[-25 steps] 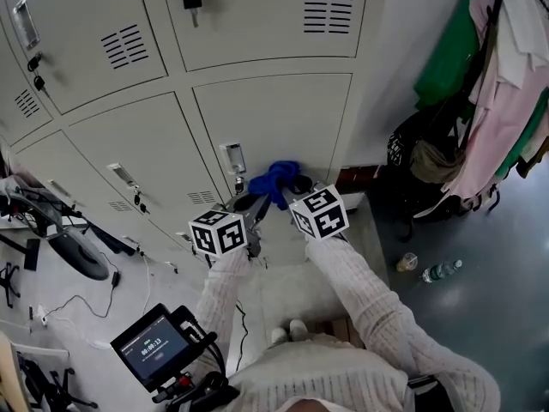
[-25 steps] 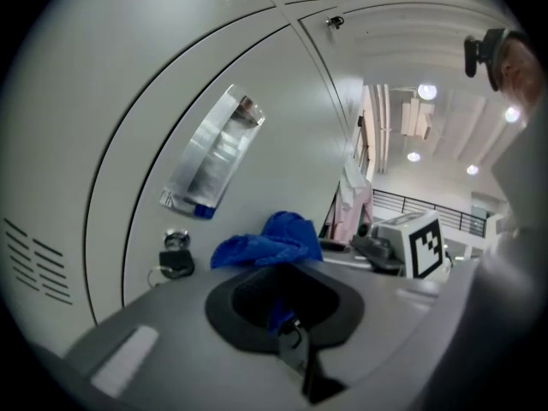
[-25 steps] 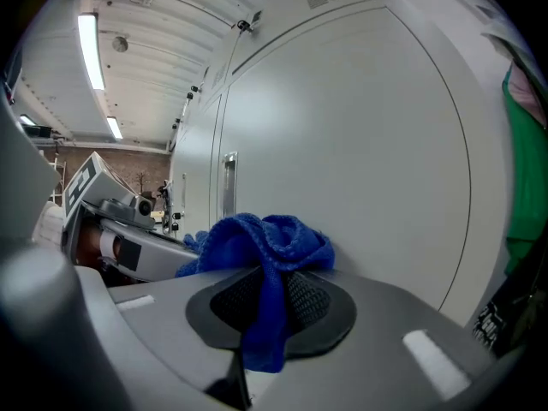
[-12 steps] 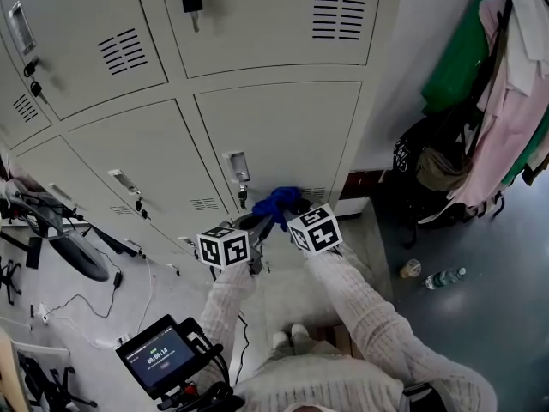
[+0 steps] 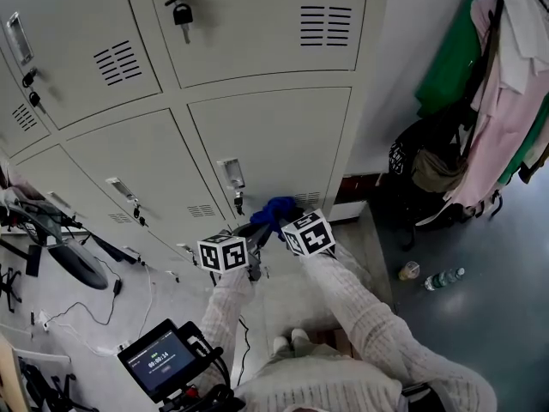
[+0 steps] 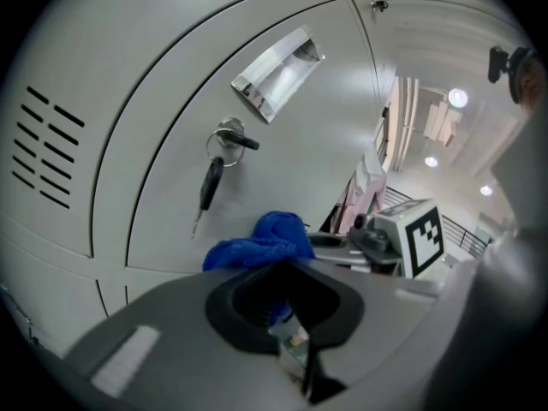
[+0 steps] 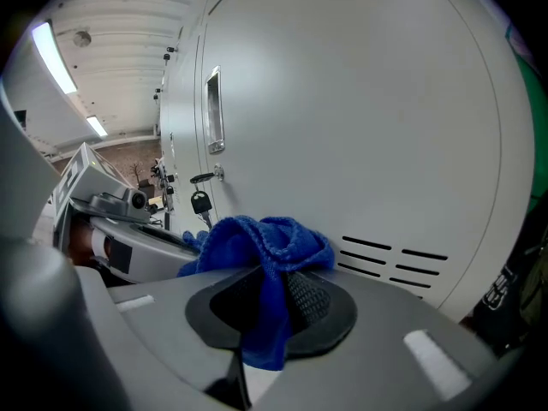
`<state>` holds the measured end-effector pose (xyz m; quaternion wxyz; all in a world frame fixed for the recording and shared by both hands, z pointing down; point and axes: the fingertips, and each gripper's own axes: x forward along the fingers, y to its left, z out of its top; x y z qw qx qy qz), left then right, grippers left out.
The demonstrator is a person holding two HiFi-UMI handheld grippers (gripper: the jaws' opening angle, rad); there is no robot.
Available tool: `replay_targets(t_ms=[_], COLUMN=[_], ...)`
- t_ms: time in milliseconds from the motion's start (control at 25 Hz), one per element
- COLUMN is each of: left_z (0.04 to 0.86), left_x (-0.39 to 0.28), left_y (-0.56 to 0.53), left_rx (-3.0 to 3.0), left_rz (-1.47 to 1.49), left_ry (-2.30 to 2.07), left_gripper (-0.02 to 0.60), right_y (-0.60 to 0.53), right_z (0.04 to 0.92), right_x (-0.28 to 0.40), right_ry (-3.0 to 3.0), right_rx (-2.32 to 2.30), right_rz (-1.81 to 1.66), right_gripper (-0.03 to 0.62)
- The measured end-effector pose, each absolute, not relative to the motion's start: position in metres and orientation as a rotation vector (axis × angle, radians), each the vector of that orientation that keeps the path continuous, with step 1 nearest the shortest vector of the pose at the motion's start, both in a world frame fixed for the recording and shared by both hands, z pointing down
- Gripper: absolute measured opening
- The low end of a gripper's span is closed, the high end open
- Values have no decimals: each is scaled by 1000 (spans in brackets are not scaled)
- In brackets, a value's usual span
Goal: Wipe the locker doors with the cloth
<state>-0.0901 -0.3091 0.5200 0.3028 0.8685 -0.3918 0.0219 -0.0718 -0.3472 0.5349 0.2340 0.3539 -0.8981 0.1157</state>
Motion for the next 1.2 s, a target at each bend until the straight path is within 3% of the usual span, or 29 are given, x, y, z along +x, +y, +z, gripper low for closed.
replay_targets(t_ms=[200, 480, 800, 1200], left_z=[489, 377, 247, 202], left_x=[-69, -31, 1, 10], left_y=[-300, -293, -292, -313], left_rx=[2413, 2746, 3066, 3184], left_rz=[80, 76, -172, -202], left_ry=[-977, -909, -918, -1036], left_gripper=[6, 6, 6, 6], right_y=[-339, -333, -332, -351], right_z=[501, 385, 243, 193], right_x=[-52, -14, 21, 31], right_ry=[-2506, -2663, -2772, -2714], right_rx=[982, 1124, 1309, 1412], right_rz=[232, -45, -439, -630], right_gripper=[54, 54, 54, 54])
